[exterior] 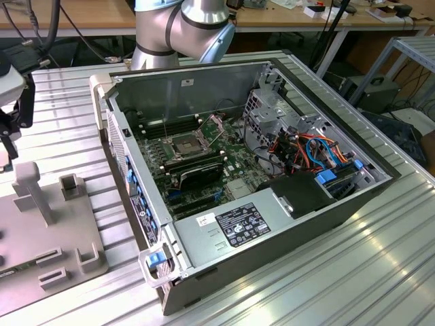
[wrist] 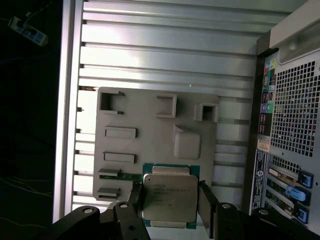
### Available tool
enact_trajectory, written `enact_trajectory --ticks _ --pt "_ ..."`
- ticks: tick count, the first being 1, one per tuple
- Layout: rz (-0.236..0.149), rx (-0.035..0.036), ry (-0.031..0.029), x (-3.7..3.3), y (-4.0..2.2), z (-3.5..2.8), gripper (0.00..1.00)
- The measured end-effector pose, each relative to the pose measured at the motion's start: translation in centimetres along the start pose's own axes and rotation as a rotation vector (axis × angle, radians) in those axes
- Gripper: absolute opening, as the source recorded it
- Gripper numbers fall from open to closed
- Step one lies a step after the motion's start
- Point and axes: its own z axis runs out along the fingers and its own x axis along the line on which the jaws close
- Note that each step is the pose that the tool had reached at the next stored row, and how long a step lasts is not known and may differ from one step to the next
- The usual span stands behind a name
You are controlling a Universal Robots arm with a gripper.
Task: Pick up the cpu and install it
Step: 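Pick up the cpu and move it towards the insertion slot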
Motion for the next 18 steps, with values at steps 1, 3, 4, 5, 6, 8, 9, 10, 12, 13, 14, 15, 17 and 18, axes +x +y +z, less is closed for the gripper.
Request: enact_trajectory --ticks 1,3,4,5,6,8,9,10,12,13,14,15,17,18 --pt "0.0 0.0 0.0 -0.02 0.0 0.0 0.55" --pt "0.0 0.0 0.0 -0.07 0.0 0.0 0.55" --pt "0.0 0.0 -0.0001 -0.09 -0.01 0.0 0.55" --pt "0.0 0.0 0.0 -0.11 -0.01 0.0 0.55" --pt "0.0 0.0 0.0 -0.12 -0.01 0.0 0.55" --pt "0.0 0.0 0.0 -0.16 -0.01 0.0 0.55" --pt "0.0 0.0 0.0 -0.17 -0.01 0.0 0.55" --pt "0.0 0.0 0.0 -0.19 -0.01 -0.01 0.55" --pt "0.0 0.0 0.0 -0.24 -0.02 0.0 0.55" --pt "0.0 0.0 0.0 -0.26 -0.02 -0.01 0.55" --pt "0.0 0.0 0.0001 -0.27 -0.02 -0.01 0.55" --pt "0.0 0.0 0.0 -0.29 -0.02 -0.01 0.55" --pt "0.0 0.0 0.0 -0.32 -0.02 -0.01 0.55" --pt "0.0 0.0 0.0 -0.33 -0.02 0.0 0.55"
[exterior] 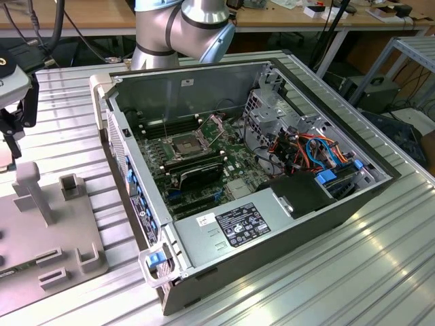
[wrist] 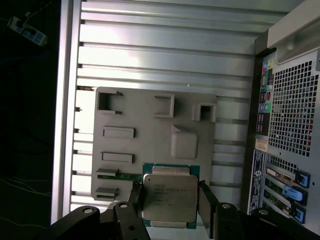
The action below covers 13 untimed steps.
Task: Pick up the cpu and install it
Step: 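Pick up the cpu and move it towards the insertion slot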
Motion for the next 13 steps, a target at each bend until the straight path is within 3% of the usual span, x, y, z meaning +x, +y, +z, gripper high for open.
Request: enact_trajectory --ticks 13 --pt "0.0 0.0 0.0 -0.23 -0.02 -0.01 0.55"
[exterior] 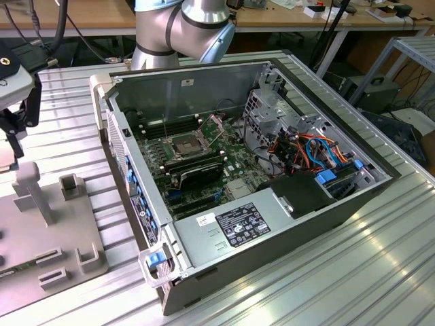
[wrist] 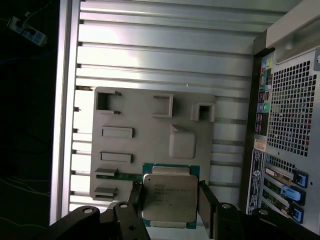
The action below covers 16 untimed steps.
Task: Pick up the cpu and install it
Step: 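Pick up the cpu and move it towards the insertion slot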
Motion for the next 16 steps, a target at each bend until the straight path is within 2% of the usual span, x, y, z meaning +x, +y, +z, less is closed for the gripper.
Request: enact_trajectory --ticks 16 --pt "0.0 0.0 0.0 -0.41 -0.03 -0.01 0.55"
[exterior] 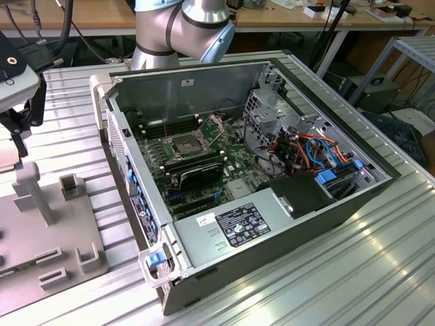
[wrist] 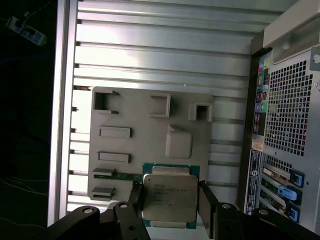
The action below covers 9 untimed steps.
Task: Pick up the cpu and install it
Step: 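Pick up the cpu and move it towards the insertion slot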
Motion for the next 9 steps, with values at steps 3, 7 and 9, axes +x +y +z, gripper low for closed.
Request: enact_trajectory --ticks 3,7,9 --pt "0.0 0.0 0.0 -0.1 -0.01 0.0 0.55" --pt "0.0 0.0 0.0 -0.12 -0.01 0.0 0.55" --pt "0.0 0.0 -0.0001 -0.16 -0.01 0.0 0.55"
